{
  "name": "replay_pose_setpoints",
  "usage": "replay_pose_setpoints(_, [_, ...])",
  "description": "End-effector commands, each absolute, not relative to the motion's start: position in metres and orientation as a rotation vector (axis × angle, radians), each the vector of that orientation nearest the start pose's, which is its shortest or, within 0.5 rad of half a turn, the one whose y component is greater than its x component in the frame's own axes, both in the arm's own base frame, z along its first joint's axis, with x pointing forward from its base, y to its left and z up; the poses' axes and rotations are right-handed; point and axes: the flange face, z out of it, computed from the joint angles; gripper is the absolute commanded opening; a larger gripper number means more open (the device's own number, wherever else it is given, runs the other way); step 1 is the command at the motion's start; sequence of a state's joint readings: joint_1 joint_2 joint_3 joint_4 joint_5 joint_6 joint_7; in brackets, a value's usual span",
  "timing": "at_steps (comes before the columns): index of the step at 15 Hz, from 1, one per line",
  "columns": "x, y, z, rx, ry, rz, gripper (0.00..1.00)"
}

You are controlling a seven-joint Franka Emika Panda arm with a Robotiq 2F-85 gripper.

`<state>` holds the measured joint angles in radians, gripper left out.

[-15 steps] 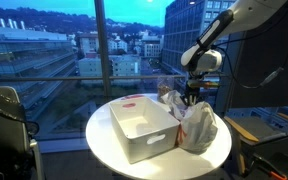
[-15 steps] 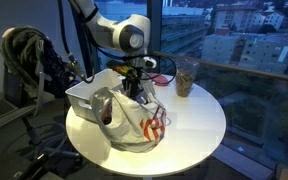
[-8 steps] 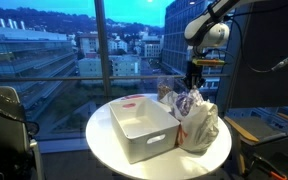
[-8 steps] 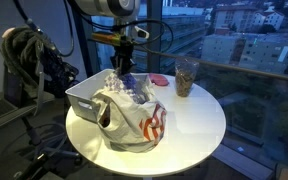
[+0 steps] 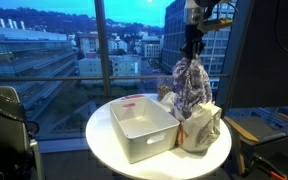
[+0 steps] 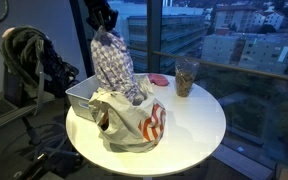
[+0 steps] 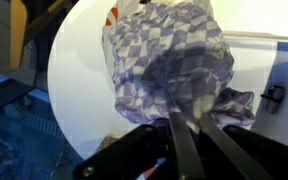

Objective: Put the purple shirt, the turnip plushie, moose toy and bowl in the basket

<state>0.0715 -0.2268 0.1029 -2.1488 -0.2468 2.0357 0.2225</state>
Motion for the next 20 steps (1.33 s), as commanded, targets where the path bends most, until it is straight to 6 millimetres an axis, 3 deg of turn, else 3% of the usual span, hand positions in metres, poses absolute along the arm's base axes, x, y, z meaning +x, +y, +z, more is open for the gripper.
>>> replay_pose_setpoints(1, [0.476,0.128,0.577,-3.435,-0.263,-0.515,0.06])
replay_pose_setpoints(6, [0.49,0.22,0.633,-3.447,-0.595,-0.93,0.06])
replay_pose_setpoints(10, [0.517,0.286,0.649,-3.418,-0.814,-1.247,0.06])
replay_pose_setpoints(13, [0.544,0.33,0.633,-3.389,-0.908,-1.338,0.06])
replay_pose_setpoints(16, [0.578,0.361,0.595,-3.362,-1.009,-1.296,0.06])
replay_pose_setpoints(20, [0.623,0.364,0.525,-3.374,-1.042,-1.129,0.06])
